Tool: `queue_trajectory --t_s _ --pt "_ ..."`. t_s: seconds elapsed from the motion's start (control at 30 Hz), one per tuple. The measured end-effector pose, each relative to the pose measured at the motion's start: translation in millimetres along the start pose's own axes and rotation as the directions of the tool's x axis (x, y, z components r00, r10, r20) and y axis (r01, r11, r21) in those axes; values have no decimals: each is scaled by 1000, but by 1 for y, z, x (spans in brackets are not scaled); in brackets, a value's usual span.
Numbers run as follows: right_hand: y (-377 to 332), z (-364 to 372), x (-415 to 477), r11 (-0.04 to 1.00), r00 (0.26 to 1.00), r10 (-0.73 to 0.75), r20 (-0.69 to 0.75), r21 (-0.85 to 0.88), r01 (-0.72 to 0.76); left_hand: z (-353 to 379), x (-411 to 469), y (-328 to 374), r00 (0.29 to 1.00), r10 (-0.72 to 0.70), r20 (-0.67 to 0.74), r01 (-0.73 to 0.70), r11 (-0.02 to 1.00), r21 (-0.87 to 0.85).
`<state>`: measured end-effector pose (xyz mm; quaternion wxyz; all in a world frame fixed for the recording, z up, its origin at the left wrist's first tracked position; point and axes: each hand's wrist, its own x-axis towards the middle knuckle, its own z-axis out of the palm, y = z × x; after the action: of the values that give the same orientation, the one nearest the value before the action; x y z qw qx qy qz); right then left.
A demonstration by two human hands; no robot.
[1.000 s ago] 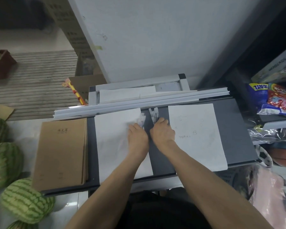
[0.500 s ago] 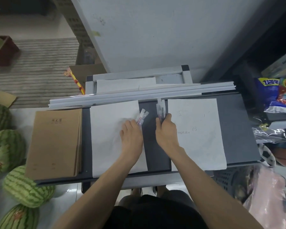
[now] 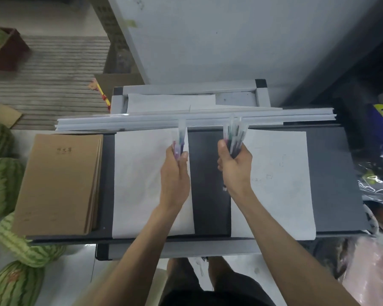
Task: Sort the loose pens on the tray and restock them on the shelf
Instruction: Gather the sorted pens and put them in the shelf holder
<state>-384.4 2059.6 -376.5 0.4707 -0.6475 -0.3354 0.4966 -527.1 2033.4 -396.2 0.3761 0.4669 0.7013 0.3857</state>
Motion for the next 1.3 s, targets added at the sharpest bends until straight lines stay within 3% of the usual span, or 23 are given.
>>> queue_trajectory --t_s 0.13,0.2,0.33,0.43,0.7,0.97,1.13,1.3 --pt "-4 7 4 998 999 -19 -47 63 22 13 12 5 998 -43 39 53 952 -301" --pt "-8 11 3 995 993 -16 -118 95 28 18 17 7 999 -22 26 29 934 -357" --pt "-7 15 4 988 962 -80 -262 109 112 25 24 14 992 86 -88 -111 933 -343" --pt "-1 18 9 974 937 -192 -291 63 219 31 26 18 960 205 -188 -256 918 -303" --pt "22 18 13 880 868 -474 -147 -84 467 44 26 -12 904 317 -288 -366 920 -138" --pt "14 20 18 870 856 -490 -163 -157 468 45 28 -2 900 312 -305 -376 910 -177" --pt "29 15 14 926 919 -375 -118 -91 366 49 27 -5 906 284 -315 -330 938 -103" --pt "28 18 19 930 923 -367 -121 -71 360 47 26 1 922 233 -310 -288 947 -142"
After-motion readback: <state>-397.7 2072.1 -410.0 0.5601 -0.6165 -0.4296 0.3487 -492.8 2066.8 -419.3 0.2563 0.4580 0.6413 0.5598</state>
